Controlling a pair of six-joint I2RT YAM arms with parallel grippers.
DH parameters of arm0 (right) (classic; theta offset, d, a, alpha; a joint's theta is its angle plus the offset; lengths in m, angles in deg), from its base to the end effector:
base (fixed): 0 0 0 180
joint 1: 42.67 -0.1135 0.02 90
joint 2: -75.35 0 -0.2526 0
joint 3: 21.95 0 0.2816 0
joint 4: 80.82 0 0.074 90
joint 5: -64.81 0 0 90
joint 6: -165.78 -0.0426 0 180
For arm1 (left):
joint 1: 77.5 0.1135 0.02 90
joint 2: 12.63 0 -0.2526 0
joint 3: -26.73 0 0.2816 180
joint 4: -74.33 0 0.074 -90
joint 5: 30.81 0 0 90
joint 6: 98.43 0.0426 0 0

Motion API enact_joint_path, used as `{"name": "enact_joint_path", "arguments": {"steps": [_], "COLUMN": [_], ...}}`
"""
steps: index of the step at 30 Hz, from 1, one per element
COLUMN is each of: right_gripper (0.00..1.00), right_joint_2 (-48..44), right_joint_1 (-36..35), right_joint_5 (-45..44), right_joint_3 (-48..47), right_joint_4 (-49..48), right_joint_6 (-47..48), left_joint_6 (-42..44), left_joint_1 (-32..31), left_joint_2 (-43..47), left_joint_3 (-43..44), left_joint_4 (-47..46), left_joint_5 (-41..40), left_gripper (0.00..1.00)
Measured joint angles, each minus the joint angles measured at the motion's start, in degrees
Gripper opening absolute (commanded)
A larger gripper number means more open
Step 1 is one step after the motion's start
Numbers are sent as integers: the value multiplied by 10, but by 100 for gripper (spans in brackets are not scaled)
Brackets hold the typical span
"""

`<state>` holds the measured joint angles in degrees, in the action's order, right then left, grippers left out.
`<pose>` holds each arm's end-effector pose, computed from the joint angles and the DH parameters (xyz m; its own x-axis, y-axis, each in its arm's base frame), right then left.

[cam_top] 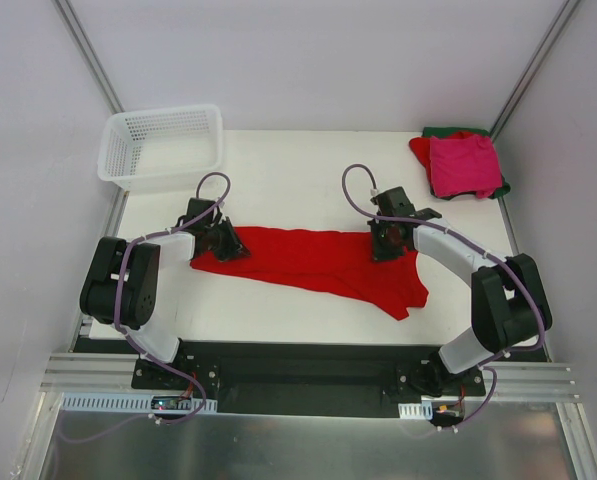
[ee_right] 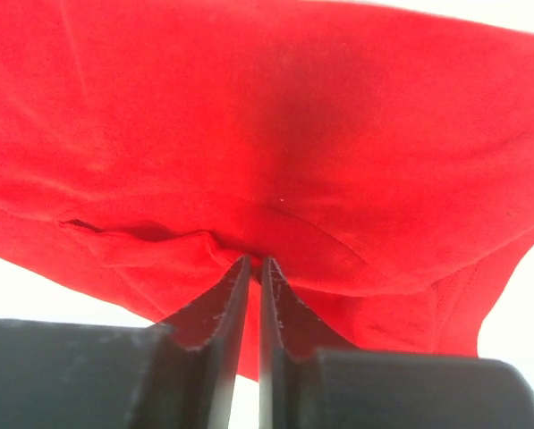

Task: Fold and stack the t-shirts
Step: Fold the other side of the tshirt into a rectangle

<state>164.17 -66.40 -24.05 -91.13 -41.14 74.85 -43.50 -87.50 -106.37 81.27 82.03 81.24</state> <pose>0.3105 0.1374 0.1711 -0.7939 -0.3313 -0.5099 -0.3988 0.9167 0.0254 0.3244 -0.0734 0.1047 -0.8261 -0.3951 -0.4017 -0.0747 0.7835 -0.6169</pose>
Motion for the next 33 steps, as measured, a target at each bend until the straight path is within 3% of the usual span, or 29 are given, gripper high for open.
{"name": "enact_joint_path", "arguments": {"steps": [2,18,33], "right_gripper": [1,1,1], "right_joint_2": [0,0,79], "right_joint_1": [0,-4,-70], "right_joint_5": [4,16,48], "right_joint_3": [0,-10,-148], "right_joint_4": [0,4,12], "right_joint_6": [1,2,2], "left_joint_6": [0,0,0], "left_joint_1": [0,0,0], "left_joint_2": [0,0,0], "left_joint_3": [0,0,0], "left_joint_4": [0,0,0], "left_joint_5": [0,0,0], "left_gripper": [0,0,0]}}
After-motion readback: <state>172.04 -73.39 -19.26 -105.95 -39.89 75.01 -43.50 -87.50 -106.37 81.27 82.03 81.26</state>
